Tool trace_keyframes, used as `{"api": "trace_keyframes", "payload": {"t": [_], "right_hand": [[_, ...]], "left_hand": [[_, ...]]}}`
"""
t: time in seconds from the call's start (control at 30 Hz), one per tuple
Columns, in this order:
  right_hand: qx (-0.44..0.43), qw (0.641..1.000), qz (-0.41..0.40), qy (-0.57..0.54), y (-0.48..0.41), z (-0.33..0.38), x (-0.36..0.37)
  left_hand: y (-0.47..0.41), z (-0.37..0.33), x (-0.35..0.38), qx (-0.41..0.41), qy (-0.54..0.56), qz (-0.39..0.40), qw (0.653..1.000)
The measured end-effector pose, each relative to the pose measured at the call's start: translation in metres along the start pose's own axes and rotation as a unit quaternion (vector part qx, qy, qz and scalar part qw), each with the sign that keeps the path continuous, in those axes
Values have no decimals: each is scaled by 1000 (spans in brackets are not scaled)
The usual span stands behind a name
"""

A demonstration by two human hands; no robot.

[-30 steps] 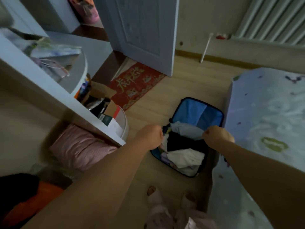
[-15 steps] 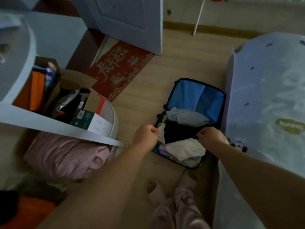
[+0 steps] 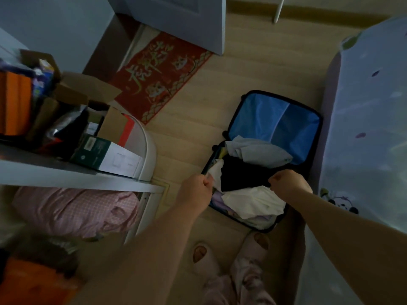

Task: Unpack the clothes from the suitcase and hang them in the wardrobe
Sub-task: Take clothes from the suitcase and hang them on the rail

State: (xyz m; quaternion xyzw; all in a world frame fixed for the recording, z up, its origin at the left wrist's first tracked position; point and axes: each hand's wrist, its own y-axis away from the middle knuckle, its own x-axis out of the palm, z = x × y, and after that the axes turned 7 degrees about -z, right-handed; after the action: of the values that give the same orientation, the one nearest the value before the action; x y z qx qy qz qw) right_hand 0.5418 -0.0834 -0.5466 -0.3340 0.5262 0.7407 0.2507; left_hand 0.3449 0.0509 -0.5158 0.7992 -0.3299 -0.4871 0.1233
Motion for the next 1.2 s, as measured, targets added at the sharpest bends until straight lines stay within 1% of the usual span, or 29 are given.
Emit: {"api": "trace_keyframes", "payload": {"t": [0.1,0.2,0.33,0.4,0.47,0.57,0.67,0.73,0.83,0.93,1.07,1.1,1.17,1.2], "right_hand": [[-1,1000,-2,4,-26,0,9],[-28,999,12,32,-49,2,22],[-61,998,13,-2,-73,11,35],[-65,998,18,-5,-85,12,44],[-61,998,18,16,-98,13,51],[-78,995,13,55,-129,15,63],[-79,993,32,79,-157,12,74],[-76,995,29,59,-177,12,87],[-93,995,22,35,-199,15,106],[-122,991,42,24,-216,12,126],[-132,986,74,71,-236,7,148],[-125,987,69,75,-240,8,152],[-137,982,21,130,-250,9,163],[-133,979,36,148,-251,8,168]], "left_hand": [[-14,6,15,-11,-2,-4,1000],[-31,12,29,-26,-10,0,1000],[-52,18,45,-37,-1,-14,999],[-62,20,52,-47,-12,-22,999],[-76,25,55,-55,-27,-38,997],[-106,33,58,-49,-44,-86,994],[-139,36,60,-47,-63,-104,991],[-165,41,70,-46,-73,-114,990],[-193,48,84,-53,-81,-118,988],[-214,57,98,-59,-84,-115,988],[-233,68,111,-56,-69,-110,990],[-237,71,112,-55,-69,-110,990],[-245,75,115,-55,-68,-106,991],[-248,76,116,-51,-67,-104,991]]}}
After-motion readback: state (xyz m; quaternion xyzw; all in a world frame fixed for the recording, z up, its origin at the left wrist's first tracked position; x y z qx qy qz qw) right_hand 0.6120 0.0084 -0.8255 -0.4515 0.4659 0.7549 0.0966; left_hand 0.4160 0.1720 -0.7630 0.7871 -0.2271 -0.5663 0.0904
